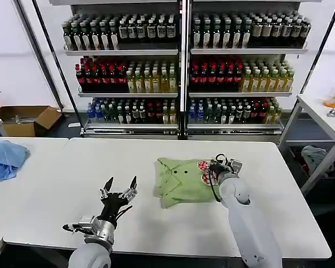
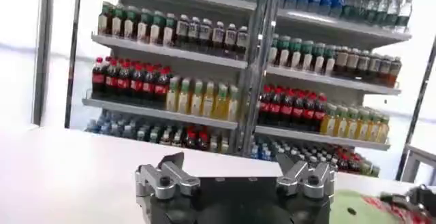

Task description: Fold and organize the clothes.

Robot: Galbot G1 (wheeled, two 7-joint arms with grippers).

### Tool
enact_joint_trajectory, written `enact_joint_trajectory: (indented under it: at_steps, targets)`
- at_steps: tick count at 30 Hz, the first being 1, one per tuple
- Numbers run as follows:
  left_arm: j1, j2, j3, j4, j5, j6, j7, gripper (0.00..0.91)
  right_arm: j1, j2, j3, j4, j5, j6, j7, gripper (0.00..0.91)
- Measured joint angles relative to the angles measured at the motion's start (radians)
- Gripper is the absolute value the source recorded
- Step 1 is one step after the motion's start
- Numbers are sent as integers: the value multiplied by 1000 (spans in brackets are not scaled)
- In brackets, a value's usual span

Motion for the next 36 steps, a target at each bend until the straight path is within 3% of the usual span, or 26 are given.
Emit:
enact_joint_trajectory:
  at_steps: [8,16,25,36]
  targets:
    - [-7,2,10,-2,20,-4,10,907,-75,-44,-5,81,-198,120,-64,907]
    - [1,3,21,-19,41,-9,20,907,-320,-81,71,330,-352,265,-88,907]
    - [26,13,19,-52,66,-12,30,907,-682,-64,211,648,-439,372,-131,907]
    - [66,13,14,-98,99,9,34,907,-885,-58,284,802,-499,429,-157,907]
